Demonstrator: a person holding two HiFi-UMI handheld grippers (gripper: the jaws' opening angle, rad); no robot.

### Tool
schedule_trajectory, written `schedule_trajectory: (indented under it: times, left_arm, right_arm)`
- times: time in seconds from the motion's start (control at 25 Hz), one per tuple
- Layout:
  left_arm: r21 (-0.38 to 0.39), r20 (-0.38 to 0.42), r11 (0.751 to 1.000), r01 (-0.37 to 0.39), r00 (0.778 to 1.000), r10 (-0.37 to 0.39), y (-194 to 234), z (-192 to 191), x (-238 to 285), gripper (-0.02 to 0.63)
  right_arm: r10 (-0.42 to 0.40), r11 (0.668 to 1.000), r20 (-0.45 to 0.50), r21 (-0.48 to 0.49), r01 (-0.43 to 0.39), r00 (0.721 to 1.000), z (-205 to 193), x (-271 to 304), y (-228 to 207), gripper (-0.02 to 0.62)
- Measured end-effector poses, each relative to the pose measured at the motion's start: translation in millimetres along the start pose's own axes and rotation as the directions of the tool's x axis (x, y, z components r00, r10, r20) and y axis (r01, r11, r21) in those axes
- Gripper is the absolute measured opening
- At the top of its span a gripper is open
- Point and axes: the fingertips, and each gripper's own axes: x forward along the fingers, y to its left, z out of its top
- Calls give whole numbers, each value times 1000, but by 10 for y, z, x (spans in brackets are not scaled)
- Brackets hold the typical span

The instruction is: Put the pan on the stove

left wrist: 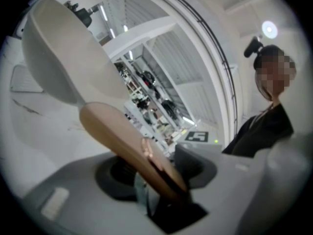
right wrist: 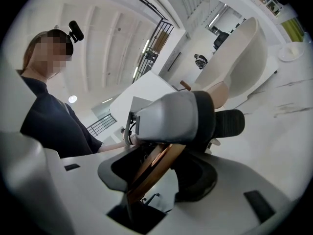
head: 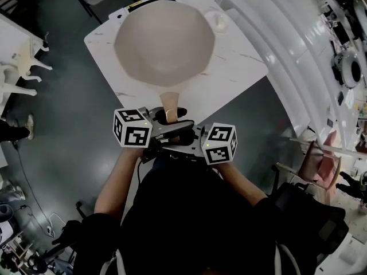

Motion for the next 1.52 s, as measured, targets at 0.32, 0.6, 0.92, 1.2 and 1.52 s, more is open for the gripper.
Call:
schedule_trajectory:
  times: [0.32,0.6,0.92,1.2,1.52]
  left_arm:
    - [26,-10,1000,13,1000,-13,162,429,-140,222]
    - [46,-31,999,26,999,-25,326,776,-190,224]
    - [46,-49,998,34,998,-32,624,1134,-246,224]
    - [25,-64,999,38,997,-36,875,1377,-293,225]
    - [-15,-91,999,49,995,-50,1235,1551,-329,226]
  right_arm:
    - [2,1000,34,-22,-1,999,441,177,-148,195]
    - [-13,999,53,-37,15,999,801,271,-321,195]
    - [-23,999,70,-40,26,997,1172,405,-609,195]
    - [-25,1000,79,-15,27,997,1430,518,-839,195]
    - [-42,999,103,27,40,994,1635,655,-1174,195]
